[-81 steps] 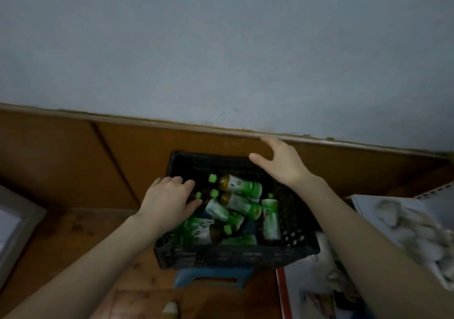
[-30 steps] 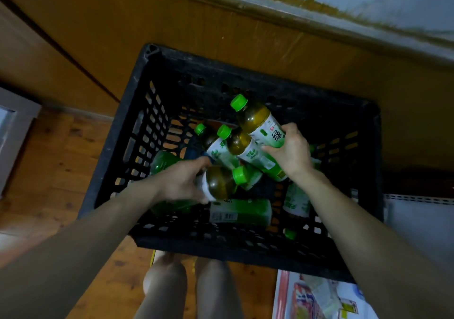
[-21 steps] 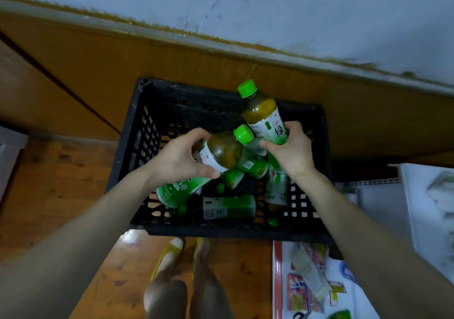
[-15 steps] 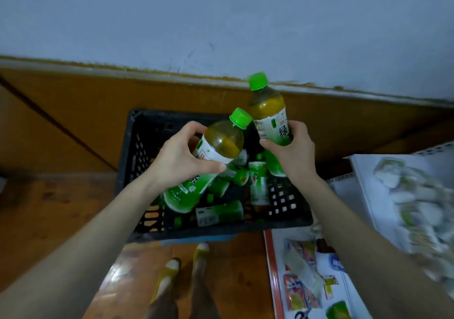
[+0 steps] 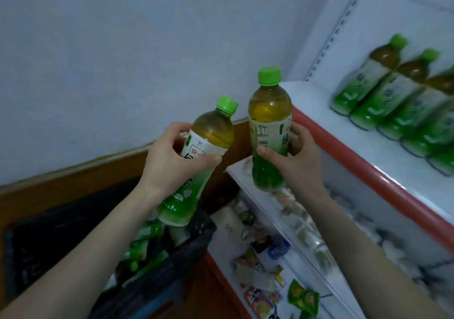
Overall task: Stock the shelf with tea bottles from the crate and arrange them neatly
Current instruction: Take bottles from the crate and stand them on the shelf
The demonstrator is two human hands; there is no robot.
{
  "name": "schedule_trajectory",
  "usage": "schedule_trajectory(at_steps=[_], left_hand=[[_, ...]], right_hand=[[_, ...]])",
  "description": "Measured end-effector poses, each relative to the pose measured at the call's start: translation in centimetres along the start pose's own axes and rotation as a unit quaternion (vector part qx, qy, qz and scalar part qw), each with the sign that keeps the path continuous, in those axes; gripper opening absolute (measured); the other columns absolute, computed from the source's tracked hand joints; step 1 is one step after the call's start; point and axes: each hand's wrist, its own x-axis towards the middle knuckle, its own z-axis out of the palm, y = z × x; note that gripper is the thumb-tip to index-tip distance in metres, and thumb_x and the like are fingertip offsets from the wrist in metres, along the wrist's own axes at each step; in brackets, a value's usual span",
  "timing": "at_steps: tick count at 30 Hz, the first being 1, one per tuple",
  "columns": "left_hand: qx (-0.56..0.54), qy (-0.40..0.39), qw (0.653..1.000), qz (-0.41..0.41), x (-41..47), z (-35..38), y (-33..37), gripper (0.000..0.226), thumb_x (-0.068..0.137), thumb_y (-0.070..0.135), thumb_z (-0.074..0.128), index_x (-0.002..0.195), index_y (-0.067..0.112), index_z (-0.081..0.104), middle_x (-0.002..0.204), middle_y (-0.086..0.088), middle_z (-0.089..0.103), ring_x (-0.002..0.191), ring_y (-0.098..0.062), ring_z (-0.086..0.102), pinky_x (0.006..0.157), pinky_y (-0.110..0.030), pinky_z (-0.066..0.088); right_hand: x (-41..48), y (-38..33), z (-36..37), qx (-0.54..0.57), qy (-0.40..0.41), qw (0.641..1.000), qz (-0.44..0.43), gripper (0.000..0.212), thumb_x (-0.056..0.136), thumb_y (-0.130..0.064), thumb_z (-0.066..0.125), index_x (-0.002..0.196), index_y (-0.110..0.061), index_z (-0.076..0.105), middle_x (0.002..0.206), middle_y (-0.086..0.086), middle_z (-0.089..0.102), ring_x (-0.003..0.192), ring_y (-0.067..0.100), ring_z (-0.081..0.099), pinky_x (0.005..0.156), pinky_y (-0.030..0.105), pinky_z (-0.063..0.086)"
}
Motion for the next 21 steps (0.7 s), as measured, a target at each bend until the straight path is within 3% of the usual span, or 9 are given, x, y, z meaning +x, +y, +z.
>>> schedule_trajectory(at_steps=[5,8,10,16,21], left_hand=[[-0.029,-0.053,0.997,0.048,1.2,7.5,5.4,0.048,0.062,0.028,0.082,0.092,0.039,0.047,0.08,0.011,0.062,0.069,-0.004,0.062,0.054,-0.02,0.049],[-0.046,-0.074,0.994,0.07,2.0,12.4,8.5,0.052,0.062,0.031,0.082,0.1,0.035,0.046,0.083,0.012,0.06,0.074,-0.005,0.061,0.056,-0.02,0.046],[-0.049,-0.082,0.992,0.087,2.5,15.6,10.3,0.054,0.061,0.032,0.082,0.102,0.033,0.047,0.086,0.01,0.059,0.076,-0.006,0.061,0.059,-0.022,0.048],[-0.05,-0.072,0.989,0.121,3.1,22.6,13.5,0.048,0.056,0.035,0.085,0.085,0.041,0.048,0.083,0.006,0.063,0.075,-0.015,0.065,0.065,-0.034,0.056],[-0.05,-0.046,0.989,0.13,3.5,26.0,14.8,0.051,0.058,0.035,0.084,0.096,0.035,0.051,0.087,0.004,0.063,0.079,-0.015,0.065,0.068,-0.036,0.057]], right_hand=[[1.4,-1.0,-9.5,0.006,0.108,0.994,0.005,0.06,0.068,-0.018,0.079,0.117,-0.027,0.045,0.104,-0.01,0.06,0.093,0.001,0.06,0.075,0.016,0.052],[3.0,0.0,-14.8,0.007,0.17,0.985,0.006,0.071,0.066,-0.026,0.08,0.126,-0.021,0.043,0.119,0.004,0.058,0.11,0.018,0.057,0.091,0.038,0.052],[4.2,1.3,-18.0,0.022,0.194,0.981,0.014,0.075,0.063,-0.028,0.081,0.127,-0.021,0.043,0.119,0.008,0.058,0.11,0.022,0.058,0.09,0.045,0.052],[7.4,5.4,-25.3,0.042,0.222,0.974,0.011,0.067,0.068,-0.018,0.078,0.126,-0.014,0.045,0.118,0.005,0.059,0.103,0.018,0.059,0.088,0.037,0.052],[9.7,8.8,-28.2,0.028,0.227,0.973,0.023,0.066,0.069,-0.018,0.078,0.126,-0.014,0.046,0.118,0.002,0.06,0.102,0.014,0.058,0.091,0.036,0.051]])
